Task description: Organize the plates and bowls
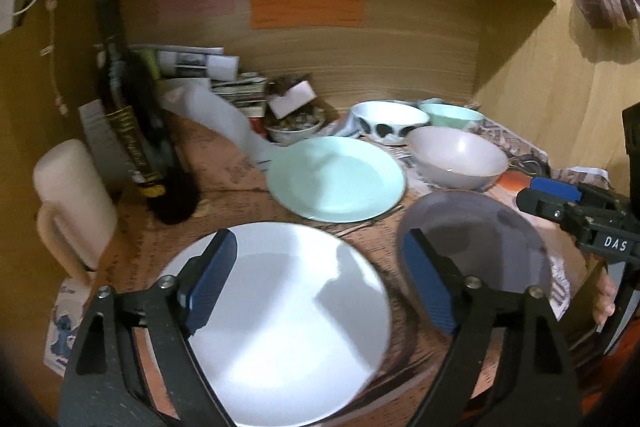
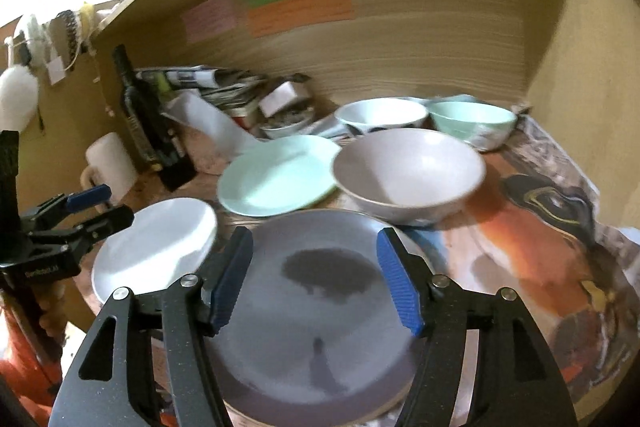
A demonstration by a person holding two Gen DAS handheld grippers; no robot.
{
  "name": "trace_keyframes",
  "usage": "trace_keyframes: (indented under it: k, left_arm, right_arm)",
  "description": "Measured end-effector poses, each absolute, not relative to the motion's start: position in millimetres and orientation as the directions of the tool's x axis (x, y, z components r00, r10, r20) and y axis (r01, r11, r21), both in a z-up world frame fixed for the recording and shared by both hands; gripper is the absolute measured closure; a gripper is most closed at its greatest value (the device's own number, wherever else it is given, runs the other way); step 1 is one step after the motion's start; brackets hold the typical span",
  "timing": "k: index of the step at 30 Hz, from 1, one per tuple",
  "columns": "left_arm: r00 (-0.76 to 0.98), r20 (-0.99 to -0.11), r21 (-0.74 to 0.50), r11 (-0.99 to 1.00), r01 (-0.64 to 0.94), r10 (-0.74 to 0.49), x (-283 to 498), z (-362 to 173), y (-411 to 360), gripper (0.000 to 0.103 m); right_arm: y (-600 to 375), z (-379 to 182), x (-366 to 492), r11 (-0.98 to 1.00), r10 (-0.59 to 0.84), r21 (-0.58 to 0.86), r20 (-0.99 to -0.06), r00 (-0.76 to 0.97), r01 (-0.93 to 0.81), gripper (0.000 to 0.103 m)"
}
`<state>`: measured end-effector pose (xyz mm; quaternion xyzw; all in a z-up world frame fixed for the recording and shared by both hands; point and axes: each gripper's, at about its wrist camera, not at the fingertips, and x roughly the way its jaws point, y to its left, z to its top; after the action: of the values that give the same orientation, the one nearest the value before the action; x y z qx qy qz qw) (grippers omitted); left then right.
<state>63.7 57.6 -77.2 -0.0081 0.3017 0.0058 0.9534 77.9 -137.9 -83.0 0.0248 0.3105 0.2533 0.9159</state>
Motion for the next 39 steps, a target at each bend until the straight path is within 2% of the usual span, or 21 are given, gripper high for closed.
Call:
trace_keyframes:
  k: [12,23,25,27,28,30,31,34,37,39]
  left_arm:
    - [0.78,-0.62,-0.026,0.991,-0.128,0.084,47.3,-101.8,123.4,0.014]
    - [0.728,-0.679,-0.061,0.981,-0.184,0.094,34.9,-133.7,168.5,0.014]
    - [0.722,-0.687,-0.073,0.981,-0.179,0.081,33.0,-137.7,172.0,0.014]
    - [0.717,-0.693,-0.088,0.98,-0.18,0.069,30.5,-141.1,176.2,0.015]
    - [0.717,-0.695,-0.097,0.979,-0.179,0.062,29.6,-141.9,177.6,0.018]
    - [0.714,-0.699,-0.12,0.979,-0.168,0.037,27.7,-143.7,180.7,0.024]
    - [0.714,-0.7,-0.124,0.979,-0.16,0.028,26.5,-144.5,181.0,0.029]
    - [0.707,-0.707,-0.115,0.985,-0.126,0.007,24.6,-148.3,178.0,0.039]
    - [0.684,-0.729,-0.127,0.987,-0.101,-0.024,25.4,-153.6,176.6,0.049]
    - [0.68,-0.732,-0.147,0.985,-0.091,-0.047,25.3,-155.4,178.2,0.052]
  right_arm:
    - [-63.4,-86.6,87.0,0.816,0.525,0.155,-0.603,0.601,-0.558,0.041]
    - [-13.6,-114.3,111.8,0.77,0.507,0.143,-0.728,0.461,-0.622,0.041]
    - [-6.1,-118.6,114.4,0.767,0.496,0.134,-0.743,0.449,-0.627,0.044]
    - [0.9,-122.4,116.9,0.764,0.487,0.129,-0.758,0.434,-0.633,0.052]
    - [3.9,-124.4,118.8,0.764,0.48,0.125,-0.765,0.429,-0.633,0.054]
    - [7.4,-127.2,122.3,0.772,0.468,0.115,-0.769,0.436,-0.625,0.069]
    - [8.4,-127.9,124.8,0.777,0.458,0.105,-0.771,0.443,-0.621,0.072]
    - [10.4,-132.0,131.8,0.786,0.445,0.107,-0.782,0.437,-0.608,0.073]
    - [13.0,-137.2,136.0,0.789,0.433,0.112,-0.799,0.418,-0.604,0.079]
    - [14.2,-139.0,136.4,0.789,0.429,0.114,-0.805,0.409,-0.604,0.081]
